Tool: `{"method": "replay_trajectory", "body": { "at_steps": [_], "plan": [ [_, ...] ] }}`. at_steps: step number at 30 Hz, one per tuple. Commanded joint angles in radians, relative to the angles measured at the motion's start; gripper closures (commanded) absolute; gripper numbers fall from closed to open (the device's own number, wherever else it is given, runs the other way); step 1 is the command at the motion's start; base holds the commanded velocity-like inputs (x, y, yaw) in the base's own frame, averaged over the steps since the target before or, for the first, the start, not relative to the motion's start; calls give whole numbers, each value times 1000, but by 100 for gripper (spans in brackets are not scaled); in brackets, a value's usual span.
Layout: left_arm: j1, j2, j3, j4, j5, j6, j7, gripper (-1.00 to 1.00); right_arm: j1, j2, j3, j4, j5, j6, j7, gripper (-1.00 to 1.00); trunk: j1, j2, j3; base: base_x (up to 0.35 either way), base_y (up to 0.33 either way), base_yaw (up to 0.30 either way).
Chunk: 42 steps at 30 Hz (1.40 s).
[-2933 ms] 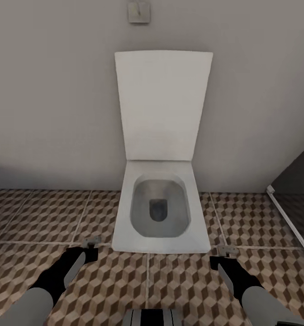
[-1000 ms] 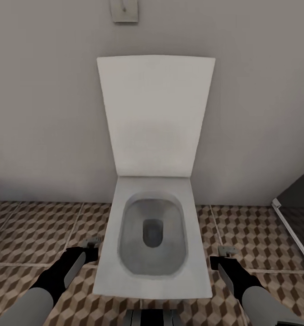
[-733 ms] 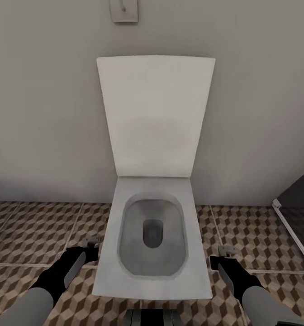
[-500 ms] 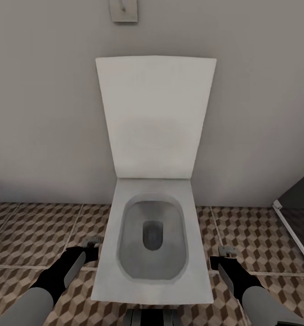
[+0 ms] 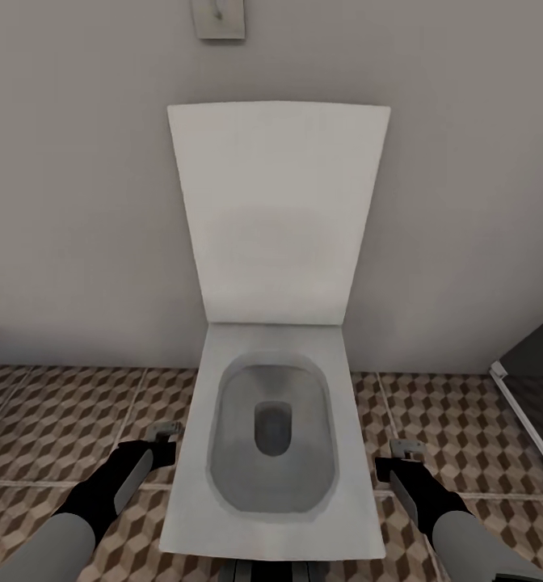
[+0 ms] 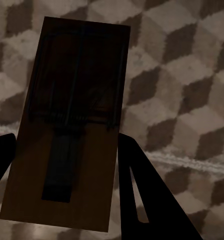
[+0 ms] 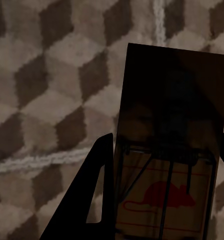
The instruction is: Take the four mousetraps from the cabinet in the bathroom and place them on the bathroom floor. Make sure all four end up on the same floor surface, and ensure that at least two of them are either under or directly next to the same bathroom sink.
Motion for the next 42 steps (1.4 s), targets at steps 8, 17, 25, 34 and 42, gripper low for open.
{"method": "replay_trajectory", "body": {
  "at_steps": [8, 17, 25, 34, 42],
  "plan": [
    [0, 1, -7, 0, 4, 3, 8, 100, 0, 1, -4, -2, 2, 6, 2, 100, 0, 0, -1, 9, 0, 0],
    [0, 4, -11, 112, 4, -110, 9, 100, 0, -2, 0, 65, 4, -61, -1, 100, 0, 0, -1, 0, 0, 0],
    [0, 2, -15, 230, -6, -212, 6, 100, 0, -11, 4, 141, 5, -156, -1, 100, 0, 0, -1, 0, 0, 0],
    [0, 5, -15, 238, -7, -226, 5, 100, 0, -9, 5, 149, 8, -156, 0, 100, 0, 0, -1, 0, 0, 0],
    [0, 4, -16, 248, -7, -227, 5, 100, 0, -9, 5, 158, 8, -145, 1, 100, 0, 0, -1, 0, 0, 0]
  ]
}}
